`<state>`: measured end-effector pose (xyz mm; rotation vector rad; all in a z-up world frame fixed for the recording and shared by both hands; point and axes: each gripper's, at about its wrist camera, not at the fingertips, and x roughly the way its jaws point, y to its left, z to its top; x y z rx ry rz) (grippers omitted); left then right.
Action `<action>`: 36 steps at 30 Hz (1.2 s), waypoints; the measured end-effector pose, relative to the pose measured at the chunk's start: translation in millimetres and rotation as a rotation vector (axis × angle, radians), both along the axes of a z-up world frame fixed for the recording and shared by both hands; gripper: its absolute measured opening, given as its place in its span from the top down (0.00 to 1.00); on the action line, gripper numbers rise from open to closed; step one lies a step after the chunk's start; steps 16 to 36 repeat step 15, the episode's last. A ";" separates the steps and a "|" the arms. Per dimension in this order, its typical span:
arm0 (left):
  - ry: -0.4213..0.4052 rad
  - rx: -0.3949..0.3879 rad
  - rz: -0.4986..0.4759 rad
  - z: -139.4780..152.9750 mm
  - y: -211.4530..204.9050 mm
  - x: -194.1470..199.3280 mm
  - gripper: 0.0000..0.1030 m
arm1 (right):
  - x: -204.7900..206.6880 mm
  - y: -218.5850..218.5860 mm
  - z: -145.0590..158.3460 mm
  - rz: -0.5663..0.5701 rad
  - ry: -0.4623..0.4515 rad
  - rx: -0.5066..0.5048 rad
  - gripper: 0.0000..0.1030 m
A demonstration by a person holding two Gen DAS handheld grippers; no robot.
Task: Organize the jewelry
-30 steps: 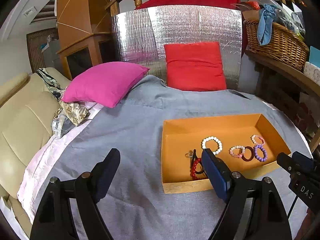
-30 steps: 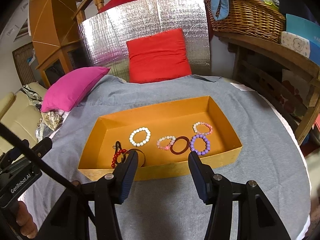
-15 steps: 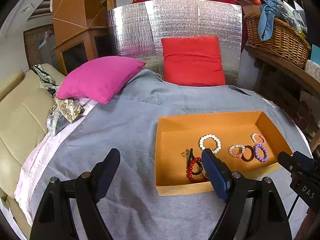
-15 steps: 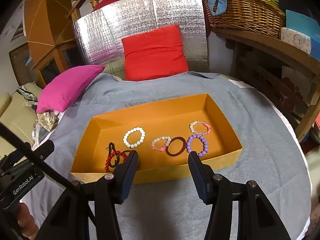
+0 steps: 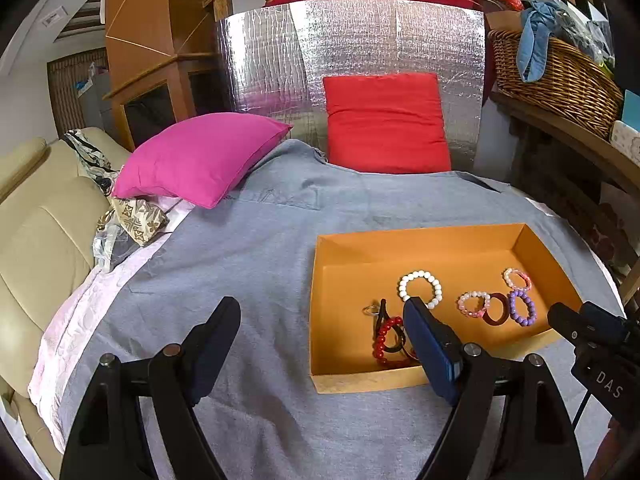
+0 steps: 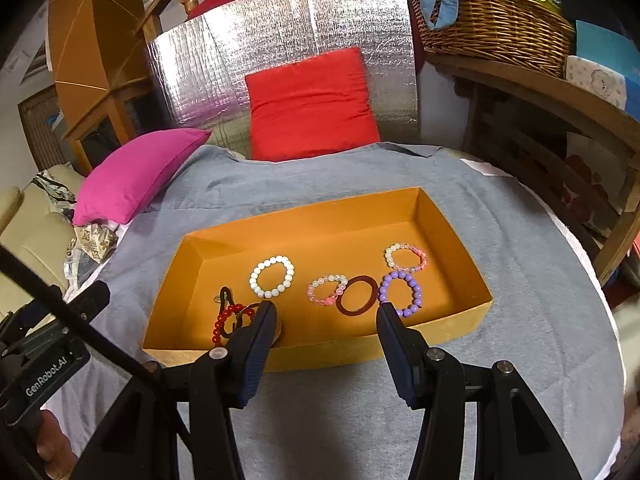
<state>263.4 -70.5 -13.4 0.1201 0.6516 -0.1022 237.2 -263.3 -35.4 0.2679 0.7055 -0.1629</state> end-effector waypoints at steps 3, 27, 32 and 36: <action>0.000 -0.002 -0.001 -0.2 0.3 0.4 0.19 | 0.0 0.0 0.1 0.000 0.001 0.000 0.45; -0.021 0.020 -0.049 -0.1 -2.6 -12.5 0.19 | -6.7 1.2 -2.8 -0.006 -0.003 -0.027 0.45; -0.021 0.020 -0.049 -0.1 -2.6 -12.5 0.19 | -6.7 1.2 -2.8 -0.006 -0.003 -0.027 0.45; -0.021 0.020 -0.049 -0.1 -2.6 -12.5 0.19 | -6.7 1.2 -2.8 -0.006 -0.003 -0.027 0.45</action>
